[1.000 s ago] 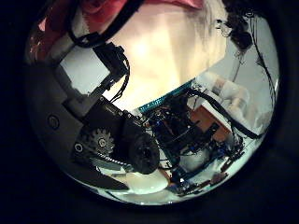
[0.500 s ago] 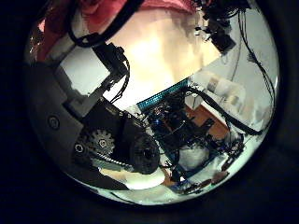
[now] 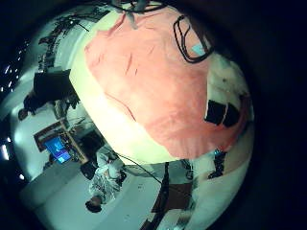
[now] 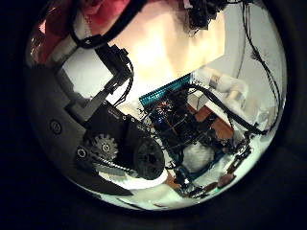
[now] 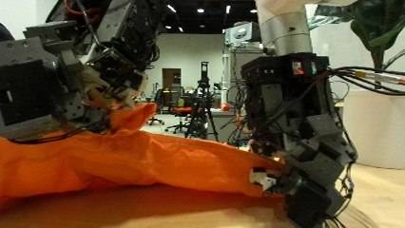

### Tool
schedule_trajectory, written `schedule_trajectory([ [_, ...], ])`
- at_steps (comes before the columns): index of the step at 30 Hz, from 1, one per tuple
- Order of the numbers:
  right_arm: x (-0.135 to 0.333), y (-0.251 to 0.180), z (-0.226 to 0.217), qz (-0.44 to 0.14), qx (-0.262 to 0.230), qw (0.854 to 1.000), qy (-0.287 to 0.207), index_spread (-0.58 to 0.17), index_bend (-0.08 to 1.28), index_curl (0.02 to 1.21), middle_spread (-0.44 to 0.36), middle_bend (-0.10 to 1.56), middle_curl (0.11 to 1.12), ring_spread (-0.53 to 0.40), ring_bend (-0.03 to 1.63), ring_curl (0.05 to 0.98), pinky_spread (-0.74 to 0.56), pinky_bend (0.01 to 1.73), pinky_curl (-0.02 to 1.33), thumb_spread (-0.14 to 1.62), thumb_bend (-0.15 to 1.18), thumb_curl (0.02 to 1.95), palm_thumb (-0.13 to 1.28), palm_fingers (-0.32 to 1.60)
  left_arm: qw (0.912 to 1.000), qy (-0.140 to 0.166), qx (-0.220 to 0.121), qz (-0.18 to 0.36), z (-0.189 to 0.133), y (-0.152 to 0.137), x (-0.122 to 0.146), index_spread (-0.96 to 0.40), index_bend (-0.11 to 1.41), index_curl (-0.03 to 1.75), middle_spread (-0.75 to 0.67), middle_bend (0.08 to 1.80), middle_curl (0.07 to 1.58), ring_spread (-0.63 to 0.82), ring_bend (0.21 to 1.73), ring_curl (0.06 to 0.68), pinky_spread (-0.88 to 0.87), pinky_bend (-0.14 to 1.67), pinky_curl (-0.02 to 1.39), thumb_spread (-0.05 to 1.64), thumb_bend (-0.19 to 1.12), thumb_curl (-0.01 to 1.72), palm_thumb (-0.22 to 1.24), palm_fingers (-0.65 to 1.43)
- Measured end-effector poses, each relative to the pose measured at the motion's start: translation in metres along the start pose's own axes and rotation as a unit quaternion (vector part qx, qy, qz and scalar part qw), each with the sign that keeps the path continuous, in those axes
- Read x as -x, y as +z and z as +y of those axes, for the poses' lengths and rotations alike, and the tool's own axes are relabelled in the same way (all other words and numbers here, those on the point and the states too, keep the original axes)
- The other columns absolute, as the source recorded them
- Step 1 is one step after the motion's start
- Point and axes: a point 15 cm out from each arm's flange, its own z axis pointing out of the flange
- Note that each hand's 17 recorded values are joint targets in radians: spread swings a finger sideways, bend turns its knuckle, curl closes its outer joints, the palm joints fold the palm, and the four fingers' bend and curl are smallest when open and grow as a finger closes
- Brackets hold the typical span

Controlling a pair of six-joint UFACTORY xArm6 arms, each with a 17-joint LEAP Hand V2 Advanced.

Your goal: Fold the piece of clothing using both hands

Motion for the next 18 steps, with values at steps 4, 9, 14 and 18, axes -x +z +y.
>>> schedule_trajectory([
  [4,-0.004,-0.006,0.034,0.004,0.051,0.999,-0.004,-0.349,0.91,0.75,-0.206,1.08,0.79,-0.281,1.2,0.649,-0.39,1.06,0.68,1.21,0.09,0.45,1.06,1.16,0.9999,0.011,0.008,0.006,0.009,-0.001,-0.002,-0.49,0.17,1.62,-0.65,0.83,1.31,-0.41,1.48,0.55,-0.66,1.22,0.59,1.04,-0.01,0.77,0.96,0.86],
  [9,-0.007,-0.028,0.069,0.005,0.092,0.996,-0.01,-0.335,0.99,0.82,-0.201,1.16,0.85,-0.276,1.27,0.705,-0.36,1.13,0.76,1.22,0.08,0.48,1.09,1.07,0.9995,0.026,0.009,0.017,0.022,-0.006,-0.005,-0.46,0.16,1.63,-0.65,0.83,1.31,-0.41,1.48,0.549,-0.66,1.22,0.59,1.05,-0.01,0.77,0.95,0.86],
  [14,-0.011,-0.06,0.086,0.004,0.1,0.995,-0.015,-0.322,1.02,0.87,-0.196,1.19,0.88,-0.272,1.3,0.742,-0.33,1.16,0.83,1.23,0.07,0.52,1.12,1.03,0.9986,0.04,0.015,0.032,0.035,-0.015,-0.004,-0.43,0.16,1.64,-0.65,0.83,1.31,-0.41,1.48,0.549,-0.66,1.23,0.59,1.05,-0.01,0.77,0.95,0.86],
  [18,-0.015,-0.09,0.083,0.006,0.083,0.996,-0.013,-0.317,1.03,0.89,-0.193,1.21,0.89,-0.27,1.31,0.759,-0.32,1.16,0.87,1.23,0.06,0.53,1.12,1.0,0.9982,0.042,0.016,0.041,0.043,-0.026,-0.001,-0.42,0.16,1.65,-0.65,0.83,1.31,-0.41,1.48,0.548,-0.66,1.23,0.59,1.05,-0.01,0.77,0.95,0.86],
])
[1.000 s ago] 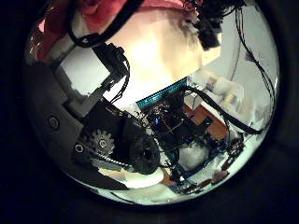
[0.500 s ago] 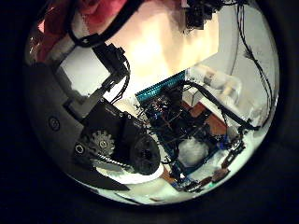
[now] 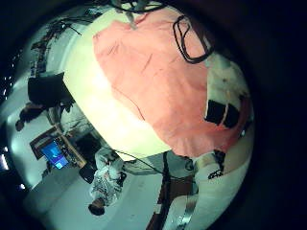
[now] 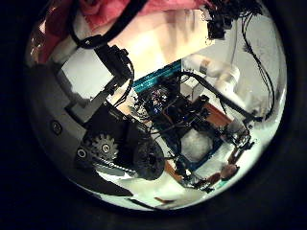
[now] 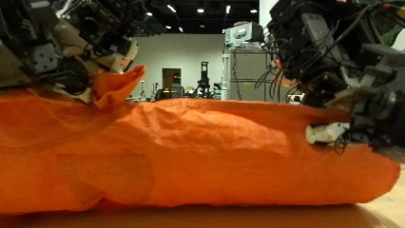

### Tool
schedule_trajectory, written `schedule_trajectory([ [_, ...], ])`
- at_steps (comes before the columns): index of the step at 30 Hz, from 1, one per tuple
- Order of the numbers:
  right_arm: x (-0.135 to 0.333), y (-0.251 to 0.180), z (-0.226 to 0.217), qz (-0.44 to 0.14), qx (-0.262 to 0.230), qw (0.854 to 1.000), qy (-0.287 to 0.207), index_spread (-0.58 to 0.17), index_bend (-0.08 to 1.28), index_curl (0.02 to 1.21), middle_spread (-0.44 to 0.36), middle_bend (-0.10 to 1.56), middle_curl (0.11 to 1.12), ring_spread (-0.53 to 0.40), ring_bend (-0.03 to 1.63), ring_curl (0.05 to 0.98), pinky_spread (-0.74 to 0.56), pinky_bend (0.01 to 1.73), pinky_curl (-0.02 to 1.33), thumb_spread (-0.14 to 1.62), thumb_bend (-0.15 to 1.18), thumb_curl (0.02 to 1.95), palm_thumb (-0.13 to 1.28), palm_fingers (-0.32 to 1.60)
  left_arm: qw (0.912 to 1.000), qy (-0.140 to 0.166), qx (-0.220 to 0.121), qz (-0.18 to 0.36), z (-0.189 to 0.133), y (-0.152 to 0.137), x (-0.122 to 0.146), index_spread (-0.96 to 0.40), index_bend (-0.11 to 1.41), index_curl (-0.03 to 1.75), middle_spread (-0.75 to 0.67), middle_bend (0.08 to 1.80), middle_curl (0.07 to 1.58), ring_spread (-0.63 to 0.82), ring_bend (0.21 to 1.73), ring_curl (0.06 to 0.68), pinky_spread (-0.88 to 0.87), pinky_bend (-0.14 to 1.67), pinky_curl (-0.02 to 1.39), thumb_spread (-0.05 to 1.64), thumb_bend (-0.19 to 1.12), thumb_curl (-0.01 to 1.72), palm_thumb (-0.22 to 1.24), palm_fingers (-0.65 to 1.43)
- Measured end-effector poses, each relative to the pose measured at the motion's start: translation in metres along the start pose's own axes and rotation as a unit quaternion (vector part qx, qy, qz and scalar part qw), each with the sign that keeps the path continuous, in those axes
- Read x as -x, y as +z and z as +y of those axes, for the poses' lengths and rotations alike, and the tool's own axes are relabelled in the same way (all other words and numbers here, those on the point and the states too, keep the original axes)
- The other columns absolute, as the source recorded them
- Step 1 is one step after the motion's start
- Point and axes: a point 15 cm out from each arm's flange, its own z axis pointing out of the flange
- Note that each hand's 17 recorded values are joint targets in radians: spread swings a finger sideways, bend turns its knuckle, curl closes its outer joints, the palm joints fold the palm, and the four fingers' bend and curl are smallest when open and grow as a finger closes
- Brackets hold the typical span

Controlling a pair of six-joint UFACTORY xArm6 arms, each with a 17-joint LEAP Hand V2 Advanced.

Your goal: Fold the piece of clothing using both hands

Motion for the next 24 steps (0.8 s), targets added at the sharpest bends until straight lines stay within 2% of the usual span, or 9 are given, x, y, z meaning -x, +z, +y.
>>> schedule_trajectory([
  [5,-0.006,-0.036,-0.009,0.004,-0.024,1.0,0.006,-0.312,1.04,0.92,-0.19,1.23,0.9,-0.268,1.32,0.777,-0.32,1.16,0.91,1.23,0.05,0.55,1.13,0.99,0.9999,-0.01,-0.008,-0.003,0.002,-0.018,0.009,-0.39,0.16,1.66,-0.65,0.82,1.31,-0.41,1.47,0.547,-0.66,1.23,0.59,1.05,-0.01,0.77,0.95,0.86],
  [10,-0.014,-0.056,-0.041,0.004,-0.024,1.0,0.01,-0.307,1.05,0.93,-0.187,1.24,0.91,-0.266,1.33,0.791,-0.31,1.16,0.95,1.24,0.03,0.57,1.12,0.97,0.9994,-0.03,-0.006,-0.017,-0.011,-0.032,0.035,-0.37,0.16,1.67,-0.65,0.82,1.32,-0.41,1.48,0.548,-0.66,1.23,0.59,1.05,-0.01,0.76,0.95,0.85],
  [18,-0.025,-0.062,-0.114,0.002,-0.01,1.0,0.012,-0.304,1.05,0.95,-0.184,1.25,0.92,-0.264,1.34,0.807,-0.31,1.14,1.0,1.24,0.0,0.59,1.13,0.96,0.9981,-0.05,-0.025,-0.025,-0.061,-0.047,0.074,-0.33,0.17,1.68,-0.65,0.81,1.32,-0.41,1.48,0.546,-0.67,1.22,0.59,1.05,-0.01,0.76,0.95,0.85],
  [24,-0.032,-0.049,-0.161,0.0,0.001,1.0,0.018,-0.304,1.05,0.97,-0.183,1.25,0.92,-0.267,1.34,0.817,-0.32,1.11,1.04,1.26,-0.02,0.6,1.09,0.93,0.9974,-0.053,-0.032,-0.037,-0.103,-0.044,0.095,-0.31,0.16,1.69,-0.65,0.82,1.32,-0.41,1.48,0.549,-0.66,1.22,0.59,1.04,-0.01,0.76,0.95,0.84],
])
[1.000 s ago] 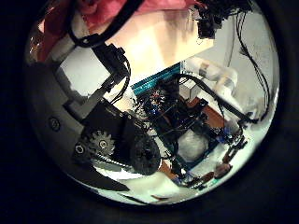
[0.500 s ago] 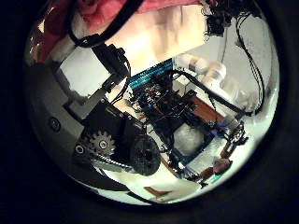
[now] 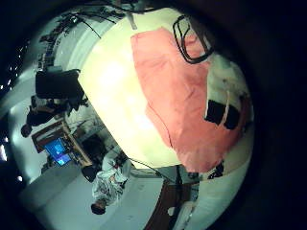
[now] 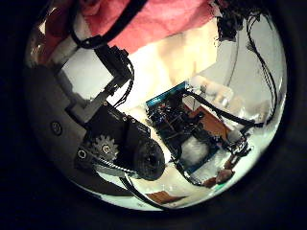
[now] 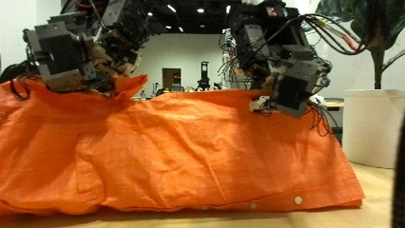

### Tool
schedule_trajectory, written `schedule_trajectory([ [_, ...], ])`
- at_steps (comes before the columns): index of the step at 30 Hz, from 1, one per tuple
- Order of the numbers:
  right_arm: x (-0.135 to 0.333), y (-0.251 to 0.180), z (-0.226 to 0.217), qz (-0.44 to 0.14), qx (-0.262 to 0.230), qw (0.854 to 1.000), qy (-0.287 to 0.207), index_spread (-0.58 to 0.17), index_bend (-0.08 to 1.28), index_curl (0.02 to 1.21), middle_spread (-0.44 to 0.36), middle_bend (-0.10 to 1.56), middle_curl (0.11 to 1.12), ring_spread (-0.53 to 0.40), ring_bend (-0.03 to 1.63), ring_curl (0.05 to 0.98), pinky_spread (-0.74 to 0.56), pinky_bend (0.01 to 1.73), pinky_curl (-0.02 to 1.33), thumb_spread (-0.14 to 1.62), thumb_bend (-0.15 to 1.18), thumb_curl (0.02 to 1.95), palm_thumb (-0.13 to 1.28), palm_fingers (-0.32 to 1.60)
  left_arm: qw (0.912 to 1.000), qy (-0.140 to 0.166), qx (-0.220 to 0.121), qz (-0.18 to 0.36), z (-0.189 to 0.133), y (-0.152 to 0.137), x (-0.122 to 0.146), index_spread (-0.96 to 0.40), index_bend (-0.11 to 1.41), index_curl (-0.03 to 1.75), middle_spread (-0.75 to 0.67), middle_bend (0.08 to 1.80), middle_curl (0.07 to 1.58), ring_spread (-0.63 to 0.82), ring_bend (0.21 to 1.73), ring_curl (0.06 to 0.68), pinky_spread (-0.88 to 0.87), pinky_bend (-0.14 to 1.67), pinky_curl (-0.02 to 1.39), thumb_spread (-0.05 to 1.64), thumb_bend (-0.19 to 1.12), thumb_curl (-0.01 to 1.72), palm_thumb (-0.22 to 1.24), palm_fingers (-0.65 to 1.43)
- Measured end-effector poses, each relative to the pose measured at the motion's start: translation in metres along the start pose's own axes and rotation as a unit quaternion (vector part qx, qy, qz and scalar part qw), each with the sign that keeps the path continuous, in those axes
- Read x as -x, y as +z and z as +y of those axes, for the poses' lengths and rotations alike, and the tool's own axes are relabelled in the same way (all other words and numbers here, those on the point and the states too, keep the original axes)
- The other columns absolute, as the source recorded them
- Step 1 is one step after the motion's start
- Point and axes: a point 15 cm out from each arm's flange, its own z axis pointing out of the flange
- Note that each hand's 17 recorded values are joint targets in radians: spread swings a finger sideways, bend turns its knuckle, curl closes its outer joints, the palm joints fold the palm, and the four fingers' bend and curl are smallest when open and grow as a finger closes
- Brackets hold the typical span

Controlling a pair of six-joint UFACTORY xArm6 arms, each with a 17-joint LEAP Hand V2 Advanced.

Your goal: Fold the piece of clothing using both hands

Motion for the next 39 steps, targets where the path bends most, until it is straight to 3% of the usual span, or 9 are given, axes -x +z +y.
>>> schedule_trajectory([
  [12,-0.014,0.054,-0.068,0.004,0.01,0.999,0.033,-0.316,0.99,0.96,-0.176,1.24,0.91,-0.27,1.33,0.814,-0.34,1.06,1.08,1.27,-0.02,0.52,0.96,0.89,0.9998,-0.009,-0.005,-0.017,-0.072,0.029,0.039,-0.27,0.17,1.68,-0.64,0.82,1.33,-0.41,1.48,0.549,-0.66,1.18,0.6,1.03,-0.03,0.72,0.89,0.8],
  [17,-0.025,0.07,-0.088,0.002,-0.008,0.999,0.043,-0.325,0.7,0.88,-0.169,1.16,0.85,-0.274,1.36,0.786,-0.37,1.06,1.07,1.32,-0.02,0.47,0.88,0.77,0.9998,-0.019,0.001,-0.012,-0.09,0.045,0.053,-0.25,0.18,1.64,-0.64,0.83,1.31,-0.42,1.43,0.536,-0.66,1.1,0.59,1.02,-0.03,0.67,0.83,0.74],
  [19,-0.034,0.075,-0.098,0.0,-0.024,0.998,0.052,-0.332,0.49,0.82,-0.172,1.09,0.82,-0.279,1.37,0.766,-0.42,1.04,1.04,1.34,-0.01,0.45,0.86,0.57,0.9997,-0.021,-0.003,-0.012,-0.099,0.046,0.057,-0.25,0.18,1.62,-0.63,0.85,1.3,-0.43,1.39,0.527,-0.66,1.07,0.59,1.02,-0.03,0.65,0.81,0.71],
  [23,-0.052,0.08,-0.11,-0.004,-0.047,0.997,0.067,-0.358,0.32,0.72,-0.171,0.93,0.75,-0.289,1.32,0.713,-0.48,0.93,0.95,1.41,-0.01,0.41,0.85,0.34,0.999,-0.039,-0.019,-0.006,-0.114,0.052,0.068,-0.25,0.11,1.49,-0.61,0.8,1.22,-0.43,1.23,0.509,-0.61,0.97,0.59,1.04,-0.03,0.62,0.78,0.35],
  [25,-0.059,0.078,-0.117,-0.005,-0.063,0.995,0.073,-0.373,0.41,0.71,-0.158,0.82,0.71,-0.245,1.16,0.673,-0.37,0.75,0.92,1.45,0.0,0.39,0.84,0.08,0.9984,-0.048,-0.031,-0.006,-0.12,0.051,0.072,-0.22,0.05,1.36,-0.55,0.64,1.15,-0.37,1.21,0.5,-0.56,1.0,0.6,1.04,-0.02,0.6,0.77,0.13],
  [27,-0.07,0.072,-0.124,-0.006,-0.087,0.993,0.083,-0.376,0.42,0.67,-0.131,0.76,0.67,-0.208,1.05,0.619,-0.25,0.68,0.88,1.48,-0.01,0.36,0.82,0.04,0.9967,-0.061,-0.053,-0.011,-0.128,0.046,0.078,-0.17,0.06,1.24,-0.45,0.46,1.07,-0.3,1.2,0.485,-0.5,1.01,0.61,1.05,-0.02,0.59,0.77,-0.02],
  [30,-0.096,0.052,-0.125,-0.009,-0.125,0.987,0.103,-0.371,0.44,0.62,-0.095,0.67,0.61,-0.147,0.91,0.543,-0.06,0.59,0.82,1.51,0.0,0.34,0.81,0.03,0.9927,-0.091,-0.077,-0.015,-0.135,0.041,0.09,-0.06,0.11,1.07,-0.21,0.26,0.94,-0.07,1.0,0.409,-0.25,0.85,0.56,1.07,-0.02,0.57,0.76,-0.24],
  [35,-0.133,0.011,-0.101,-0.003,-0.16,0.98,0.121,-0.368,0.44,0.57,-0.087,0.6,0.54,-0.089,0.78,0.466,0.15,0.45,0.7,1.56,0.01,0.31,0.81,0.07,0.9872,-0.122,-0.101,-0.015,-0.132,0.025,0.098,0.09,0.08,0.81,0.19,0.13,0.74,0.27,0.8,0.316,0.17,0.67,0.47,1.09,-0.03,0.54,0.72,-0.26],
  [39,-0.149,0.002,-0.067,-0.002,-0.154,0.981,0.119,-0.368,0.43,0.54,-0.112,0.56,0.51,-0.068,0.7,0.424,0.22,0.38,0.63,1.58,0.03,0.29,0.85,0.11,0.9814,-0.141,-0.13,-0.009,-0.131,0.011,0.103,0.15,0.09,0.65,0.39,0.13,0.61,0.42,0.71,0.27,0.36,0.61,0.42,1.1,-0.03,0.51,0.68,-0.24],
])
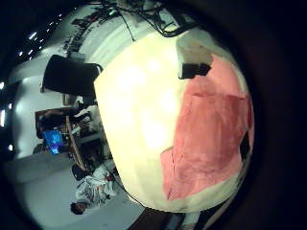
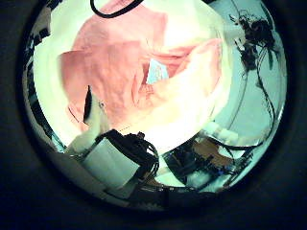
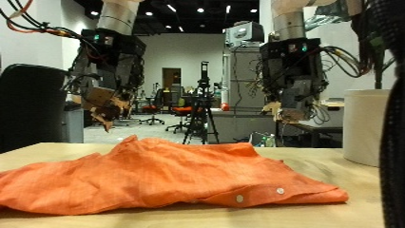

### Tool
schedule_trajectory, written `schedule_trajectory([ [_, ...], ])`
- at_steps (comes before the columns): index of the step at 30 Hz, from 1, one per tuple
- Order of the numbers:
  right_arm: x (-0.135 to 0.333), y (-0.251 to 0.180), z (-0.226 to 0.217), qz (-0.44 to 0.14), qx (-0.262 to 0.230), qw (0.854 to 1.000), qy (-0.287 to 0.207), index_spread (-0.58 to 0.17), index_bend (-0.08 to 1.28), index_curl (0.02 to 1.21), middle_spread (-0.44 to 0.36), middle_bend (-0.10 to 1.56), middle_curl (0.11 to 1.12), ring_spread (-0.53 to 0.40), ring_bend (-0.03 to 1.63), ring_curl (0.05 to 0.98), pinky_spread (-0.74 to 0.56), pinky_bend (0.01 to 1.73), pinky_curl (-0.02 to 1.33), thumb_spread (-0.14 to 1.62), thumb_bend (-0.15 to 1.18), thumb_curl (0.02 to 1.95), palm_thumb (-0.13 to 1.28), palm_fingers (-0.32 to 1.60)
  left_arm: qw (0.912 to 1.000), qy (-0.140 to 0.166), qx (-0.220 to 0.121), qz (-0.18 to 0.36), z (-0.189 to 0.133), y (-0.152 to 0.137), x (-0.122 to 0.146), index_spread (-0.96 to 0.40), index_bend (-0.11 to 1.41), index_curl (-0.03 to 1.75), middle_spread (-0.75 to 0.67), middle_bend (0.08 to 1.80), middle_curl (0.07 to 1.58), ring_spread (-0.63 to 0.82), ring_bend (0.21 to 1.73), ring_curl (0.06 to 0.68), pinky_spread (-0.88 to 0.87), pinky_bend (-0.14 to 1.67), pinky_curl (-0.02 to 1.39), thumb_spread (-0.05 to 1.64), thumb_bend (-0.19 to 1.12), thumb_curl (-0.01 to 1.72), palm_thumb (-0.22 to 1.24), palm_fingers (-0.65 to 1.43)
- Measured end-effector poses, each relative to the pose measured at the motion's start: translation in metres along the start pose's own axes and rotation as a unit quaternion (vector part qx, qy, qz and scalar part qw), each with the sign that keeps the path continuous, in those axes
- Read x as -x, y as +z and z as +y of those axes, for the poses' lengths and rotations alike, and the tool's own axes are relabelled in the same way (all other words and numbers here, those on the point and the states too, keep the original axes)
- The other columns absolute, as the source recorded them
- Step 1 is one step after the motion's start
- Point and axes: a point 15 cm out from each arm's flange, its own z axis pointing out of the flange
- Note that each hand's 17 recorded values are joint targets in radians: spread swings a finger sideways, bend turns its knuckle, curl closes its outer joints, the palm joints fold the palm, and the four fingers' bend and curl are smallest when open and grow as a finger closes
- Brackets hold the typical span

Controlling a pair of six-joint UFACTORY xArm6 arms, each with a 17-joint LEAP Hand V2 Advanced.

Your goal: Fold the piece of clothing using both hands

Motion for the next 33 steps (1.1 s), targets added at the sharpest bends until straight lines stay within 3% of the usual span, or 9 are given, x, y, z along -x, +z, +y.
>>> schedule_trajectory([
  [4,-0.013,-0.001,0.033,-0.003,0.016,1.0,-0.014,-0.373,0.41,0.51,-0.129,0.52,0.48,-0.058,0.63,0.388,0.26,0.32,0.58,1.58,0.06,0.3,0.9,0.15,0.9999,0.004,-0.006,0.013,0.001,-0.007,-0.009,0.17,0.1,0.53,0.47,0.13,0.5,0.5,0.64,0.241,0.47,0.56,0.38,1.1,-0.03,0.49,0.64,-0.21],
  [8,-0.016,0.007,0.073,-0.006,0.042,0.998,-0.056,-0.388,0.38,0.48,-0.129,0.48,0.45,-0.039,0.55,0.355,0.28,0.27,0.53,1.56,0.07,0.31,0.94,0.14,0.9986,0.035,0.023,0.034,0.02,0.001,-0.039,0.17,0.11,0.44,0.51,0.14,0.43,0.55,0.59,0.222,0.52,0.49,0.34,1.11,-0.03,0.47,0.62,-0.19],
  [13,-0.009,0.039,0.12,-0.026,0.104,0.987,-0.118,-0.399,0.31,0.44,-0.116,0.37,0.4,0.034,0.42,0.306,0.3,0.25,0.48,1.43,-0.02,0.31,0.82,0.06,0.9939,0.087,0.036,0.058,0.036,0.008,-0.099,0.17,0.12,0.36,0.49,0.15,0.36,0.58,0.54,0.207,0.54,0.43,0.31,1.12,-0.03,0.45,0.58,-0.16],
  [19,-0.012,0.074,0.154,-0.024,0.153,0.977,-0.145,-0.394,0.23,0.4,-0.115,0.28,0.36,0.101,0.33,0.269,0.31,0.23,0.44,1.25,-0.04,0.31,0.68,0.06,0.9876,0.124,0.051,0.082,0.046,0.024,-0.153,0.17,0.13,0.3,0.45,0.16,0.31,0.59,0.5,0.197,0.53,0.39,0.3,1.14,-0.02,0.42,0.55,-0.13],
  [28,-0.005,0.117,0.163,-0.028,0.182,0.971,-0.156,-0.386,0.18,0.36,-0.076,0.19,0.34,0.147,0.25,0.248,0.31,0.21,0.39,1.11,-0.03,0.31,0.62,0.08,0.9843,0.134,0.075,0.088,0.054,0.053,-0.168,0.17,0.13,0.25,0.41,0.17,0.27,0.59,0.47,0.197,0.53,0.36,0.3,1.16,-0.02,0.4,0.55,-0.1],
  [33,-0.003,0.13,0.154,-0.025,0.17,0.972,-0.157,-0.383,0.17,0.34,-0.062,0.18,0.33,0.148,0.24,0.248,0.3,0.21,0.38,1.09,-0.02,0.32,0.61,0.09,0.9832,0.134,0.087,0.09,0.058,0.063,-0.168,0.17,0.13,0.23,0.4,0.17,0.26,0.59,0.46,0.197,0.53,0.35,0.3,1.17,-0.02,0.4,0.55,-0.09],
])
